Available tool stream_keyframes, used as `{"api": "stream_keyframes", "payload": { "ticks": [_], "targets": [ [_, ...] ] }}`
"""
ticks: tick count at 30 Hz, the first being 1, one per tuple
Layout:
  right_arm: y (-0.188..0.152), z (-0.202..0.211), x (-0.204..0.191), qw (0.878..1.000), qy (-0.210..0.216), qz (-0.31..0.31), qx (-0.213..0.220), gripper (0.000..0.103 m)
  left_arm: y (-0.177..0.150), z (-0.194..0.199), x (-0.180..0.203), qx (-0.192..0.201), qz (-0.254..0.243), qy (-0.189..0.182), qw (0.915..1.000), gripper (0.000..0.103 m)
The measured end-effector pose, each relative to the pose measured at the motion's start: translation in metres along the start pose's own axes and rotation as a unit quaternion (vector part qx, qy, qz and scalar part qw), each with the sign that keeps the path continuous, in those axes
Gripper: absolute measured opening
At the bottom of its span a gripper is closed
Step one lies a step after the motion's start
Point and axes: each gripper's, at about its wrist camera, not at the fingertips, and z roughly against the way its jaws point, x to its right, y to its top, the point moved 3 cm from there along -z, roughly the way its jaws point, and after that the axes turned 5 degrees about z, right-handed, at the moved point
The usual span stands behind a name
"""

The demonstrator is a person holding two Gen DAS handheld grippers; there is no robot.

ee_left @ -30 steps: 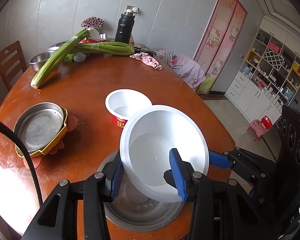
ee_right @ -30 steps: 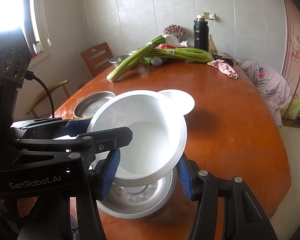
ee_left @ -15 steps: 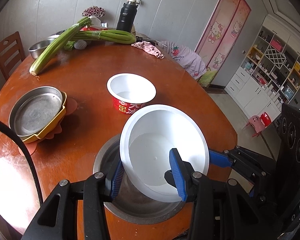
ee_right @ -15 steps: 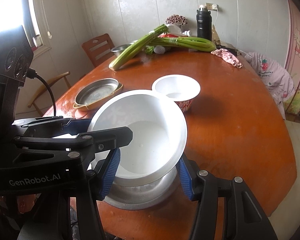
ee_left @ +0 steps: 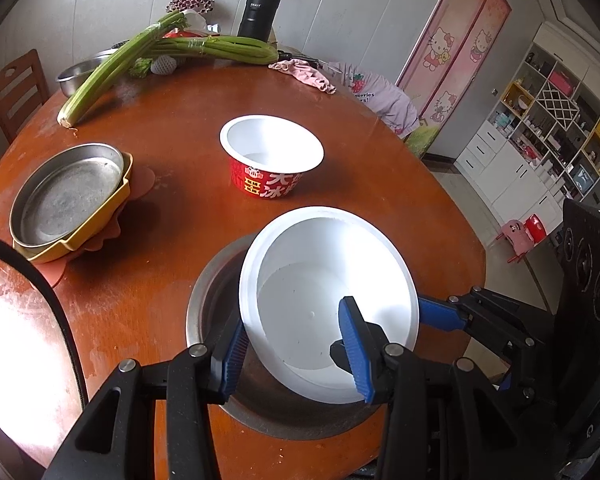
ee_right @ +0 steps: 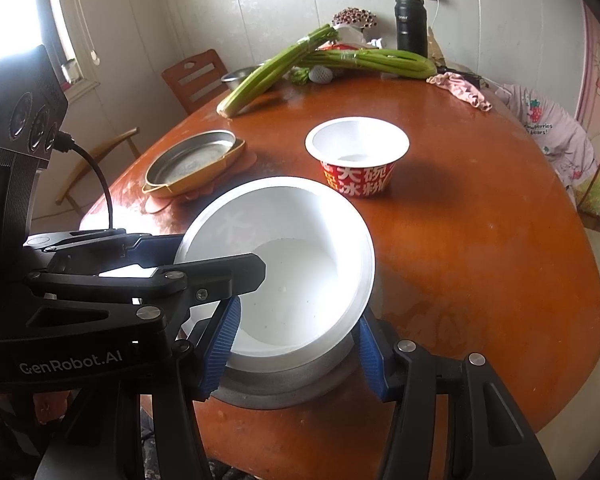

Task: Organize plates and bowls
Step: 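Lower the white paper bowl into the deep steel bowl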

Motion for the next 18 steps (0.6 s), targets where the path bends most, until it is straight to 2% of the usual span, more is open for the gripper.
{"api": "stream_keyframes", "payload": {
  "ticks": [18],
  "targets": [
    [-0.0047, -0.0106, -0.0036, 1.0, 0.002, -0.002, -0.019, 0.058, -0.0039, -0.0103, -0.0051, -0.017, 0.005, 0.004, 0.9998, 0.045]
  ]
}}
